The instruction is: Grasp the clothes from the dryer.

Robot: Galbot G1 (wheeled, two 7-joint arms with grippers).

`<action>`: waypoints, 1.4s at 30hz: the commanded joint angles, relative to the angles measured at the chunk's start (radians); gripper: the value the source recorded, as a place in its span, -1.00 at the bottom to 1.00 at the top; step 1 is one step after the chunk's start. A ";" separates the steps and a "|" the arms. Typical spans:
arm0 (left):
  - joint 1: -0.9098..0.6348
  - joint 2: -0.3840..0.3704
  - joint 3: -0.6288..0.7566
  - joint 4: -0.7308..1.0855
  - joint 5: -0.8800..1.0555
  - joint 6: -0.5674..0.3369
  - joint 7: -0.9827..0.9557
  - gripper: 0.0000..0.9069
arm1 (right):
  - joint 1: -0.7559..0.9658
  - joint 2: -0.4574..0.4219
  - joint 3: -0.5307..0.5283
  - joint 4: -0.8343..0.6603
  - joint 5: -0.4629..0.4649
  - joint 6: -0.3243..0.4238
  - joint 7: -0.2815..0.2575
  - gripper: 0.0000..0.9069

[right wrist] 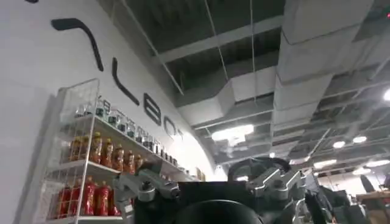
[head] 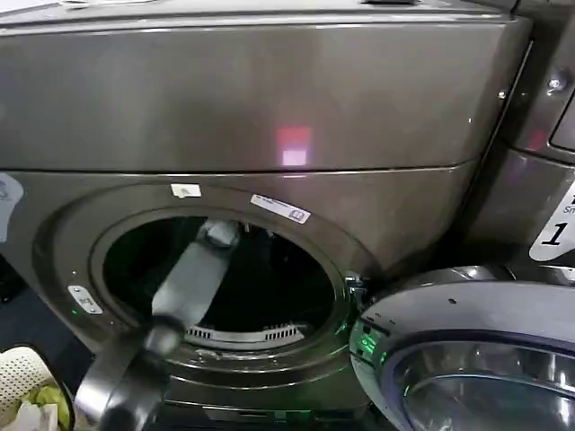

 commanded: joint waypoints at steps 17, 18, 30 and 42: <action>0.395 -0.134 -0.192 -0.458 -0.035 -0.106 -0.650 -1.00 | -0.006 0.006 0.008 0.008 -0.043 0.029 -0.035 1.00; 0.388 -0.132 -0.190 -0.453 -0.036 -0.107 -0.647 -1.00 | -0.008 0.007 0.010 0.007 -0.039 0.037 -0.033 1.00; 0.346 -0.119 -0.189 -0.400 -0.033 -0.120 -0.613 -1.00 | -0.015 0.014 0.020 0.008 -0.032 0.038 -0.029 1.00; 0.330 -0.115 -0.191 -0.398 -0.035 -0.120 -0.605 -1.00 | -0.004 0.012 0.023 0.006 -0.042 0.024 -0.040 1.00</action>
